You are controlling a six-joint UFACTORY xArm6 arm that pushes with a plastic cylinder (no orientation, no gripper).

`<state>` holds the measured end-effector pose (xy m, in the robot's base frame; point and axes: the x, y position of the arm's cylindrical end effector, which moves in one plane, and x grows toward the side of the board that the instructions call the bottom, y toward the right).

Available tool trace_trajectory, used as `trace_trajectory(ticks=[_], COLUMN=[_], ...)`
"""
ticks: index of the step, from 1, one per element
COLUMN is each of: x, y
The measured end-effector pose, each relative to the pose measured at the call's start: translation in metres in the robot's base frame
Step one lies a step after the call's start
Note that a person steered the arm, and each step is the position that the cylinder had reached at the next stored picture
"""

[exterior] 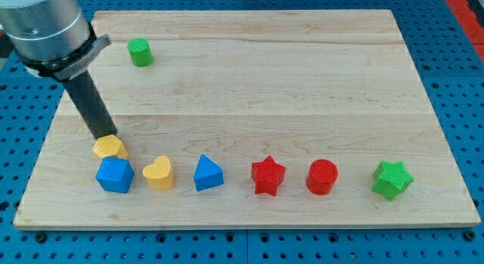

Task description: Adjust the yellow blocks and blue cube in a horizontal line

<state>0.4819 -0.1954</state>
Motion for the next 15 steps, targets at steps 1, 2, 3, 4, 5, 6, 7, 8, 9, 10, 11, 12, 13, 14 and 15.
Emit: trace_trajectory(ticks=[1,2,3,4,5,6,7,8,9,10,11,12,13,14,15], x=[-0.002,-0.002,-0.001,0.015,0.022,0.022,0.011,-0.012,0.009,0.032,0.036,0.036,0.043,0.089,0.098], y=[-0.002,0.041,0.078,0.067,0.03,0.012,0.013,0.008,-0.016,-0.025,-0.021,-0.079,-0.109,-0.099,-0.083])
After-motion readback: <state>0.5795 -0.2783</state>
